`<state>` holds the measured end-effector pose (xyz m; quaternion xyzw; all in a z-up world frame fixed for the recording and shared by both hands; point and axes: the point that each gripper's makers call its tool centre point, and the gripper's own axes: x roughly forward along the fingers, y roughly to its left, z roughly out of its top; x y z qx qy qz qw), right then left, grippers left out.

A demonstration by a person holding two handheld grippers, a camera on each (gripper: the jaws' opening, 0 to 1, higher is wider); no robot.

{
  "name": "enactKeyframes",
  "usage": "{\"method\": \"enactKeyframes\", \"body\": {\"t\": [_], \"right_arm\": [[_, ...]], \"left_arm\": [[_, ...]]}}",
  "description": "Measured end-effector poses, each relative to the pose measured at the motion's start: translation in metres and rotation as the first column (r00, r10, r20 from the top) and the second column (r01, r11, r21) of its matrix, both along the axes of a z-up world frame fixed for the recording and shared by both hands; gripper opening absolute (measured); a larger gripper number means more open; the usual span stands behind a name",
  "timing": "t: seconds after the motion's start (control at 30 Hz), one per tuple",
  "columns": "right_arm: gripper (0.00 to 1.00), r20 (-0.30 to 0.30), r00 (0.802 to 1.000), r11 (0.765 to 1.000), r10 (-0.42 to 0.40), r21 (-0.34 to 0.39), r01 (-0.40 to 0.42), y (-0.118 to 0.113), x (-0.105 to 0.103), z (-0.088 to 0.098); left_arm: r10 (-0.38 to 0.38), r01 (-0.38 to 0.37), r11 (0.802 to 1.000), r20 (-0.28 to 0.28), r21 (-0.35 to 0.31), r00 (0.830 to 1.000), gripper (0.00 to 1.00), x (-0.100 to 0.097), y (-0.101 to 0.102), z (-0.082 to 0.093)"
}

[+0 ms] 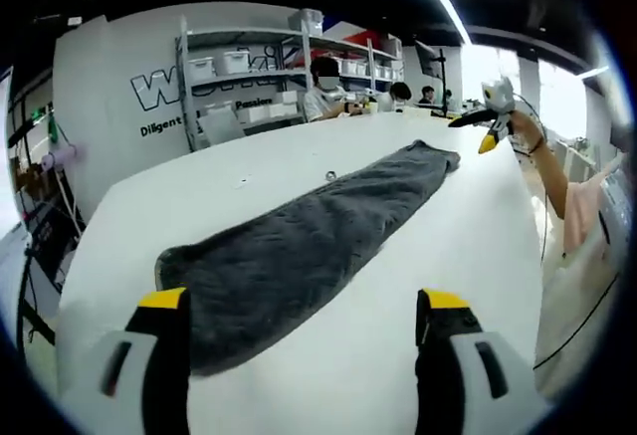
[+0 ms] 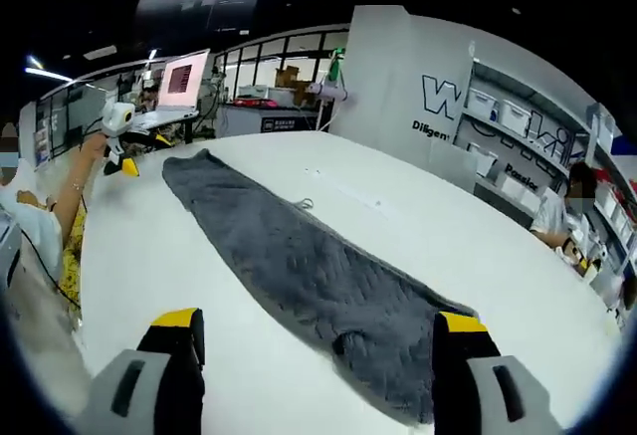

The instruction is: Fold the towel on the table until its edges align and the towel forms a compact rectangular stack.

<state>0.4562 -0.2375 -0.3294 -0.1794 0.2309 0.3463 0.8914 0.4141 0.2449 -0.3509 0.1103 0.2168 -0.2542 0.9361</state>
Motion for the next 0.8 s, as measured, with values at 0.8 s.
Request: {"method": "enactKeyframes", "body": {"t": [0.8], "right_arm": [[0.99,0.007,0.995,0.995,-0.098,0.024,0.097,-0.053,-0.03,-0.036]], "left_arm": [[0.083,-0.083,0.996,0.039,0.019,0.996,0.98,-0.026,0.016,-0.002]]}}
